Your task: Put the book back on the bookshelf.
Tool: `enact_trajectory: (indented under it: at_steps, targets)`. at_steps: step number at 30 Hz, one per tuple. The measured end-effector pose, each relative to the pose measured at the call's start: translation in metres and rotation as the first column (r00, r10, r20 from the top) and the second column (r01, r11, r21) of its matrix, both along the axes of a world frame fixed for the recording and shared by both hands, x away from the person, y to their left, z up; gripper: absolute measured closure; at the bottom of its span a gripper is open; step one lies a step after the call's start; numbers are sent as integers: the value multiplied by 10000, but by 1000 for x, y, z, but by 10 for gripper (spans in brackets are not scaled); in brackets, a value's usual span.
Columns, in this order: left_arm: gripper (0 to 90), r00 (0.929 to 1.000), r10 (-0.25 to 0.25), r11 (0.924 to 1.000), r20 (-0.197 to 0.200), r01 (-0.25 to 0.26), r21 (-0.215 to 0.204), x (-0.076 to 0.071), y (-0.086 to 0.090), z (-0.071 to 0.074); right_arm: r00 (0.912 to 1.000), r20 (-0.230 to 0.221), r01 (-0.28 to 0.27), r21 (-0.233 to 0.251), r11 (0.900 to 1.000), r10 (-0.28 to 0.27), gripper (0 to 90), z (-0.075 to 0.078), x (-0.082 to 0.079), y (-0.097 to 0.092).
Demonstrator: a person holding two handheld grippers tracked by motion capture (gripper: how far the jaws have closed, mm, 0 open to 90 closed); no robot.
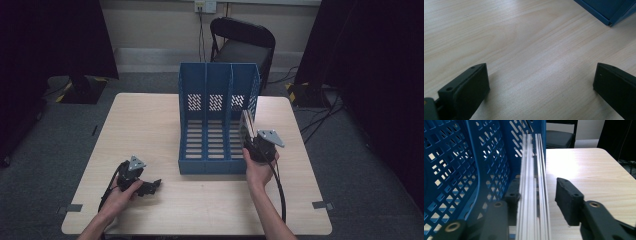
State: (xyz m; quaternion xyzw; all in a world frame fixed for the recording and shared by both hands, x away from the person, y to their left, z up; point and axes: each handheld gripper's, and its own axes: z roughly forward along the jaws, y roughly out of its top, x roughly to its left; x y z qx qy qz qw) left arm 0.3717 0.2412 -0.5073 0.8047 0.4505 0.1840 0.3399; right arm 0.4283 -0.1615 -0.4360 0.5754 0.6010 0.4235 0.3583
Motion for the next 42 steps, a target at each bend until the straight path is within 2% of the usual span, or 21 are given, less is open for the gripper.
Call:
enact_trajectory:
  at_steps: [2,6,14,19,24,27,29,32,34,35,36,38,40,41,42]
  targets:
    - [0,10000,-2,10000,0,2,2,0,0,0,10000,17,83,6,10000,-83,578,1,0,0]
    - [0,10000,2,10000,1,-2,1,0,0,0,10000,-69,-17,218,9998,18,511,1,0,-2]
    - [0,10000,-1,10000,-3,1,4,0,0,0,9987,-88,-491,533,9974,496,455,4,-1,-7]
    - [0,10000,20,10000,27,-20,8,-1,0,0,9965,193,-821,551,9951,812,431,9,-3,-8]
    - [0,10000,1,10000,21,-1,17,-1,0,0,9954,133,-952,572,9938,946,409,10,-4,-11]
    - [0,10000,3,10000,22,-3,12,-1,0,0,9926,150,-1208,579,9910,1202,383,12,-5,-12]
    - [0,10000,1,10000,20,-1,15,-1,0,0,9893,270,-1442,491,9883,1430,365,15,-8,-13]
    - [0,10000,-8,10000,11,8,12,-1,0,0,9853,334,-1696,665,9833,1677,345,17,-9,-14]
    - [0,10000,-29,10000,1,29,6,-1,0,0,9824,211,-1868,624,9804,1858,315,18,-11,-16]
    - [0,10000,-58,10000,8,58,-5,-1,0,0,9767,114,-2145,714,9741,2143,294,19,-13,-19]
    - [0,10000,-58,10000,8,58,-5,-1,0,0,9767,114,-2145,714,9741,2143,294,19,-13,-19]
    - [0,10000,-76,10000,7,76,-3,-1,0,0,9655,142,-2601,876,9616,2599,267,22,-18,-24]
    - [0,10000,-86,10000,8,86,-4,-1,1,0,9628,151,-2701,868,9589,2698,257,24,-20,-25]
    - [0,10000,-93,10000,27,93,-12,-1,1,0,9487,56,-3152,944,9443,3161,241,27,-22,-27]
    - [0,9999,-119,9999,18,119,4,-1,1,0,9440,-22,-3282,945,9399,3299,237,28,-23,-27]
